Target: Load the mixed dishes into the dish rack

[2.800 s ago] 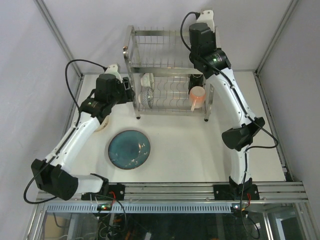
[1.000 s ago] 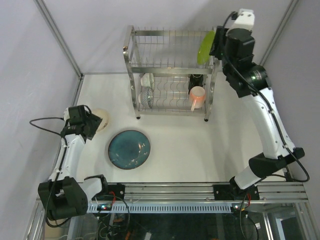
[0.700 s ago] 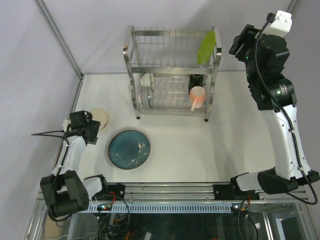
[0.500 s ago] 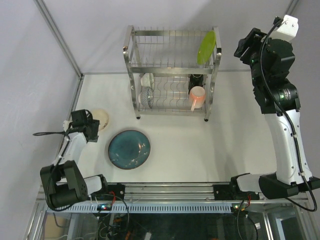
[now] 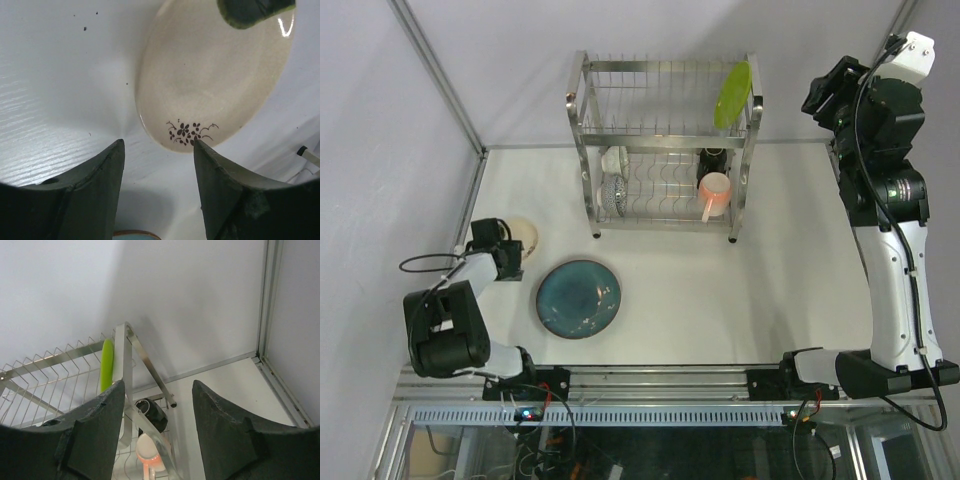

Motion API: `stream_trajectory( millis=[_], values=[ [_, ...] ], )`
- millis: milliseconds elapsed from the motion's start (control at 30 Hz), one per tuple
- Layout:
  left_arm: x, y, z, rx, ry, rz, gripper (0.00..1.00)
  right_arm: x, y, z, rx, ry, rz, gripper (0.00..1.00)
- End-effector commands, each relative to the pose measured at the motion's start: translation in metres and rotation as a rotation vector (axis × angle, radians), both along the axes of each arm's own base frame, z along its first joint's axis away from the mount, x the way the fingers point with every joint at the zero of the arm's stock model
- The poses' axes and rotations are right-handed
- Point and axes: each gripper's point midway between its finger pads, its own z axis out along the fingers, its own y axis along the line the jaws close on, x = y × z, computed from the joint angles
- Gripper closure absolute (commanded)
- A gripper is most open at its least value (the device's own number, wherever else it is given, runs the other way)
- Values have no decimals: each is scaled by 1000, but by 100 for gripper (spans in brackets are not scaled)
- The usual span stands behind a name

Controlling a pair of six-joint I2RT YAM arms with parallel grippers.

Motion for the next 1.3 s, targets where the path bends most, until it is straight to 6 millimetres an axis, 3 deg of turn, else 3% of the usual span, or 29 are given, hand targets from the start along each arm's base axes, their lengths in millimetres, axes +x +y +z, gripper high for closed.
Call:
stream_trajectory(
  millis=[0, 233, 467, 733, 933, 1033, 1167, 1267],
  values=[
    [14, 8, -1, 8, -30, 25, 39, -3, 2, 19, 24, -68, 17, 45],
    [18, 10, -9, 5, -21, 41, 41, -2, 2, 28, 19, -81, 18, 46],
    [20, 11, -21, -4, -9, 55, 51, -1, 3, 32, 17, -91, 26, 47],
    [16, 12, -30, 1, 12, 64, 68, 3, 6, 33, 17, -97, 38, 48],
    [14, 10, -31, -4, 10, 47, 90, 1, 12, 36, -3, -100, 61, 48],
    [13, 7, -22, 17, -7, 2, 100, 5, 22, 36, -22, -86, 111, 48],
    [10, 7, 0, 73, -39, -77, 100, 9, 44, 33, -14, -68, 212, 49],
    [7, 4, 21, 106, -81, -136, 100, 7, 75, 33, -12, -68, 327, 50]
  ],
)
